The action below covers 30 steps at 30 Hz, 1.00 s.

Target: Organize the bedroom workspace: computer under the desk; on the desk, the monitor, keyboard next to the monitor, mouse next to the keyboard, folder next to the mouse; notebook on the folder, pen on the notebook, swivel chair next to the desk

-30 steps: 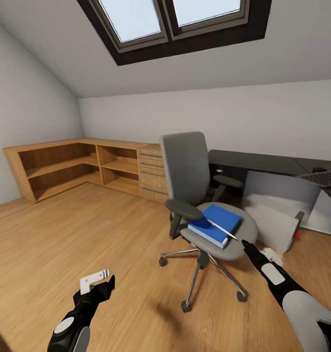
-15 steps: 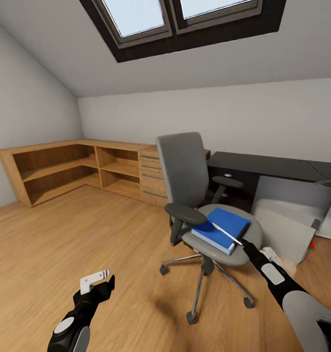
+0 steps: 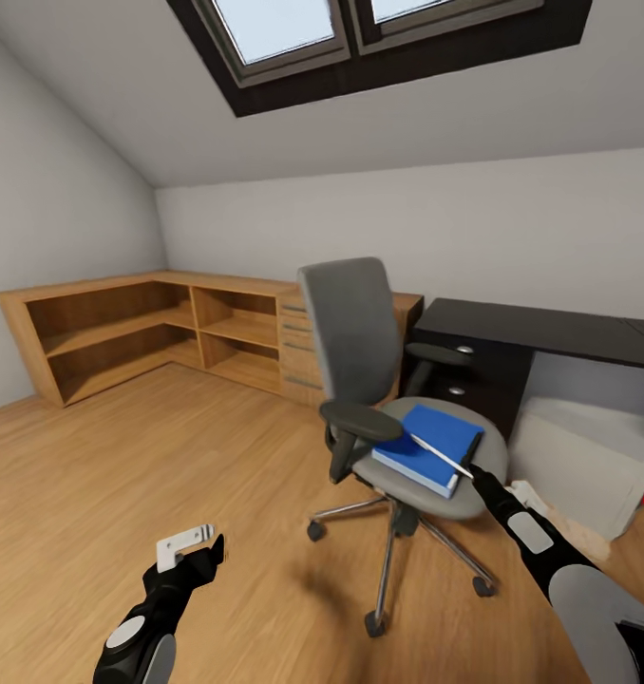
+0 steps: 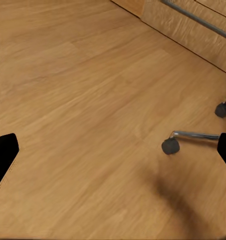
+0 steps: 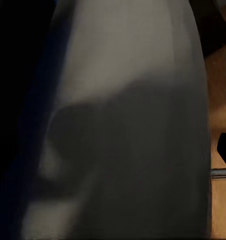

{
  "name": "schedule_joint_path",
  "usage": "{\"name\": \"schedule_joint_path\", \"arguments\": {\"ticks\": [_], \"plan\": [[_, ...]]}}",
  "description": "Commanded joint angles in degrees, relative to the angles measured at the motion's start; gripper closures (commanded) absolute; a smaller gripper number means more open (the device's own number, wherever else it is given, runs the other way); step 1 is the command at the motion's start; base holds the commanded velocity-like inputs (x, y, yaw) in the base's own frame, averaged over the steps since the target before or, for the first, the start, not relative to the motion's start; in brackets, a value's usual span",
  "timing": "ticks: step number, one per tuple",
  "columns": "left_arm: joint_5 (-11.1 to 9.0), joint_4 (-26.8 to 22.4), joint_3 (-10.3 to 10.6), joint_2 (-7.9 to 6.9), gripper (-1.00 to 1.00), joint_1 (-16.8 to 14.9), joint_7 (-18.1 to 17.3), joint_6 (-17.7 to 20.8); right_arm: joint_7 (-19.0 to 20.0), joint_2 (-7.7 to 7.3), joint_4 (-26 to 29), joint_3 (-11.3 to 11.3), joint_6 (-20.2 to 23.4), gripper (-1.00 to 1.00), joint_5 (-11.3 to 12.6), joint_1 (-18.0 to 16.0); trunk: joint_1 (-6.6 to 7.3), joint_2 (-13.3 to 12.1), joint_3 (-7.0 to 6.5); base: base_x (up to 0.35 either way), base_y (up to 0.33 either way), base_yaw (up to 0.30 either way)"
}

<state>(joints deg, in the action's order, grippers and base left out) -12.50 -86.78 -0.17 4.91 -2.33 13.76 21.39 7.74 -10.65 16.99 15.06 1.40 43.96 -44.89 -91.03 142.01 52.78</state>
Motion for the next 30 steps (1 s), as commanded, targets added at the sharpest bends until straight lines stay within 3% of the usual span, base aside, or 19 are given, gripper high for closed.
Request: {"name": "schedule_joint_path", "arguments": {"ticks": [1,22,30], "plan": [[-0.6,-0.1,0.0,0.02,-1.0,0.0,0.3,0.2,0.3,-0.02,0.0,0.1,0.2,-1.0,0.6,0.0,0.01,0.0,0.06,0.005,0.0,0.266],[-0.5,-0.1,0.0,0.04,-1.0,0.0,0.3,0.3,0.4,0.01,0.0,0.1,0.1,-1.0,0.5,0.0,0.01,0.0,0.06,0.0,0.0,0.274],[-0.5,-0.1,0.0,0.01,-1.0,0.0,0.3,0.3,1.4,0.01,0.1,0.0,0.1,-1.0,0.2,0.0,0.01,0.0,0.06,0.0,0.0,0.024]]}}
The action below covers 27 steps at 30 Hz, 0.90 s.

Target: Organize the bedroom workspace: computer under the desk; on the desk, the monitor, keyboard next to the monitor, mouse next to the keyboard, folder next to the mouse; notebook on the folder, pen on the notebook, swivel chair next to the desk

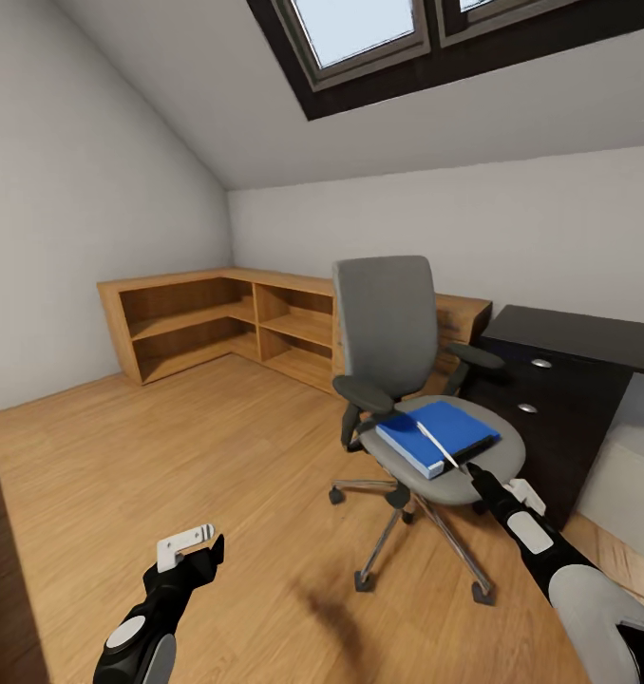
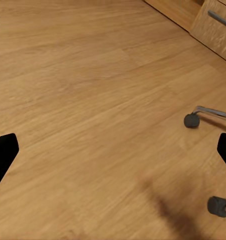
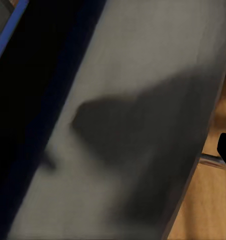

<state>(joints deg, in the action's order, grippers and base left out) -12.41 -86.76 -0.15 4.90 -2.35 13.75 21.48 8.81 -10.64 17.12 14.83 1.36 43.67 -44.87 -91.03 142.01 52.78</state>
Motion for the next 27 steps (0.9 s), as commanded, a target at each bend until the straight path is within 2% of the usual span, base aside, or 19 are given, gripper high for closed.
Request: {"name": "schedule_joint_path", "arguments": {"ticks": [1,9,14,17,22,27], "plan": [[-0.6,-0.1,0.0,0.04,-1.0,0.0,0.3,0.2,0.4,0.01,0.0,0.2,0.1,-1.0,0.5,0.0,0.01,0.0,0.06,0.0,0.0,0.001],[-0.6,-0.1,0.0,0.02,-1.0,0.0,0.3,0.3,0.3,0.01,0.1,0.1,0.2,-1.0,0.6,0.0,0.01,0.0,0.06,-0.005,0.0,0.0],[-0.6,-0.1,0.1,0.02,-1.0,0.0,0.3,0.4,0.3,0.01,0.0,0.1,0.2,-1.0,0.7,0.0,0.01,0.0,0.06,-0.292,-0.017,0.0],[-0.6,-0.1,1.2,-0.03,-1.0,0.0,0.3,0.4,1.5,0.09,0.0,-0.1,0.2,-1.0,0.4,0.0,0.01,0.0,0.06,-0.078,-0.266,0.0],[-0.6,-0.1,1.3,-0.06,-1.0,0.0,0.3,0.4,1.6,0.09,-0.1,-0.1,0.4,-1.0,0.6,0.0,0.01,0.0,0.06,-0.002,-0.226,0.026],[-0.7,-0.1,1.3,-0.06,-1.0,0.0,0.3,0.4,1.6,0.09,-0.1,-0.1,0.4,-1.0,0.6,0.0,0.01,0.0,0.06,0.0,-0.234,0.221]]}}
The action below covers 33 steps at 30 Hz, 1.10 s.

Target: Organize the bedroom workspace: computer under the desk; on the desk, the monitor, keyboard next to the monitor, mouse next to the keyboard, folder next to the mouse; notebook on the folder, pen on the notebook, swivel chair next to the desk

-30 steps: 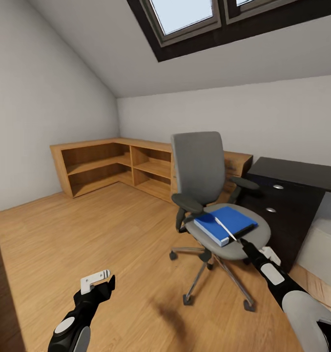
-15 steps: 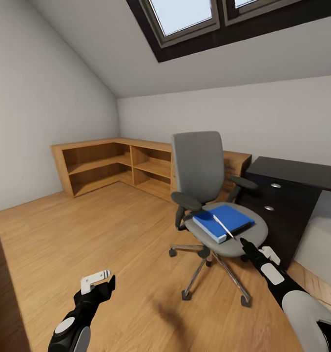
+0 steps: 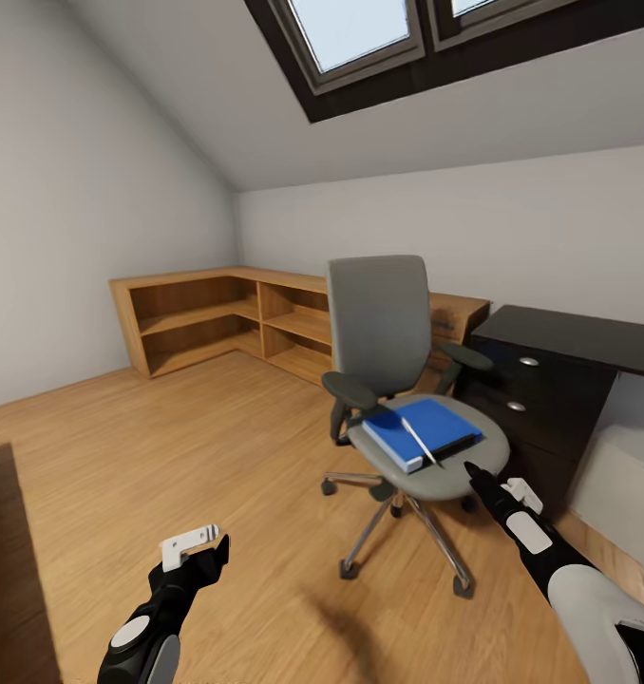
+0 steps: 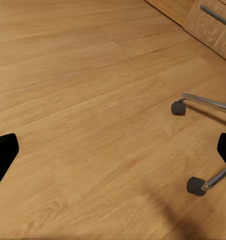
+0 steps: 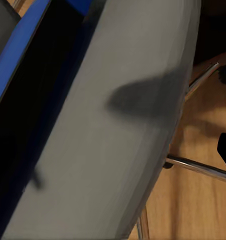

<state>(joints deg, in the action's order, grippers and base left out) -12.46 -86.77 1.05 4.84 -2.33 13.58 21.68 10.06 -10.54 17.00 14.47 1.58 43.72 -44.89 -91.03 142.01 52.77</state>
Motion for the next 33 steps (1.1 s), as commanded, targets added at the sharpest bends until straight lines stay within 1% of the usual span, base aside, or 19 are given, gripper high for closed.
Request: {"name": "schedule_joint_path", "arguments": {"ticks": [1,11,33], "plan": [[-0.6,-0.1,0.1,-0.01,-1.0,0.0,0.5,0.2,0.3,-0.01,0.0,0.2,0.2,-1.0,0.5,0.0,0.01,0.0,0.06,0.0,-0.086,0.262],[-0.6,-0.1,0.1,-0.01,-1.0,0.0,0.5,0.2,0.4,0.0,0.0,0.3,0.2,-1.0,0.5,0.0,0.01,0.0,0.11,0.033,-0.017,0.243],[-0.5,-0.1,0.1,0.0,-1.0,0.0,0.5,-0.1,0.6,-0.01,-0.2,0.3,0.1,-1.0,0.5,0.0,0.01,0.0,0.2,0.322,0.004,0.011]]}}
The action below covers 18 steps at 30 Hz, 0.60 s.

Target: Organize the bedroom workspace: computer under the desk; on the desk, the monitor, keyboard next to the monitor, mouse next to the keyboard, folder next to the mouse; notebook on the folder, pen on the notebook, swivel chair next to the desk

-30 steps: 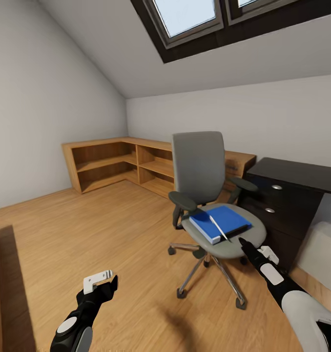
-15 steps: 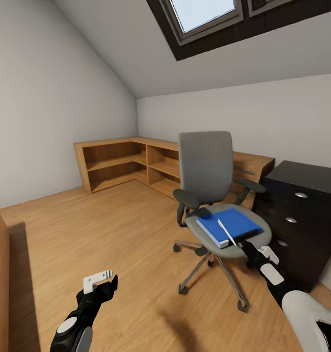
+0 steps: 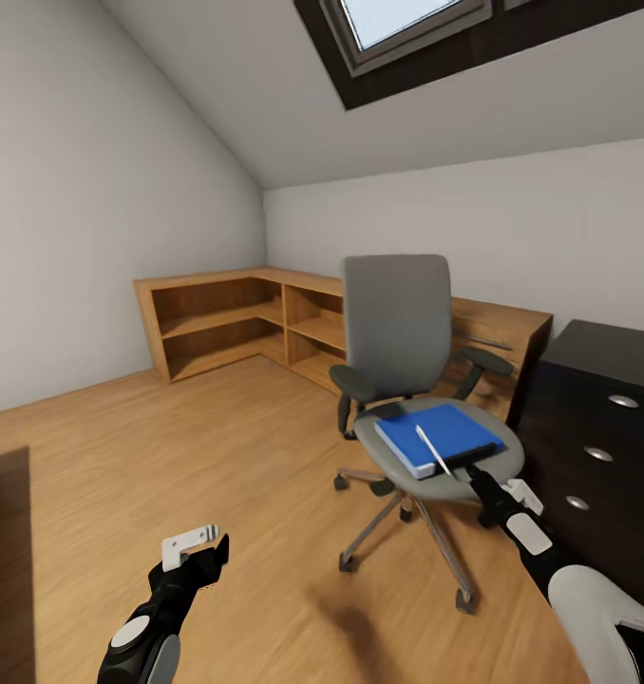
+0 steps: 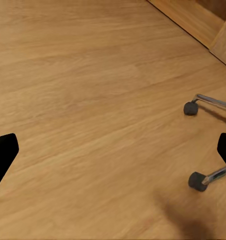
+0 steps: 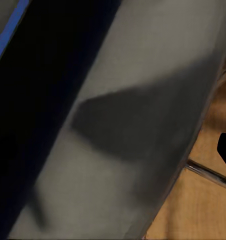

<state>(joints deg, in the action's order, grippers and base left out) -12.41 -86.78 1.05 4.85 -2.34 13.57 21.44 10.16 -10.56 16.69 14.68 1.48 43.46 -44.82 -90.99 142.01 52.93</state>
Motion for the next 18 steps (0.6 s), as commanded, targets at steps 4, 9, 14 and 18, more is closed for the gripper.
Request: {"name": "schedule_joint_path", "arguments": {"ticks": [4,9,14,18], "plan": [[-0.6,-0.1,0.1,-0.02,-1.0,0.0,0.5,0.2,0.5,0.01,0.1,0.1,0.2,-1.0,0.7,-0.1,-0.02,0.0,0.04,0.327,0.117,0.0],[-0.6,-0.1,0.1,0.01,-1.0,0.0,0.5,0.3,0.5,0.01,0.1,0.1,0.1,-1.0,0.7,-0.1,-0.02,0.0,0.04,0.271,0.078,0.0],[-0.6,-0.1,0.1,0.06,-1.0,0.0,0.5,0.4,0.5,0.01,0.1,0.1,0.1,-1.0,0.7,-0.1,-0.02,0.0,0.04,0.213,0.124,0.0],[-0.7,-0.1,0.1,0.07,-1.0,0.0,0.5,0.4,0.5,0.01,0.1,0.1,0.1,-1.0,0.7,-0.1,-0.02,0.0,0.04,0.235,0.185,0.0]]}}
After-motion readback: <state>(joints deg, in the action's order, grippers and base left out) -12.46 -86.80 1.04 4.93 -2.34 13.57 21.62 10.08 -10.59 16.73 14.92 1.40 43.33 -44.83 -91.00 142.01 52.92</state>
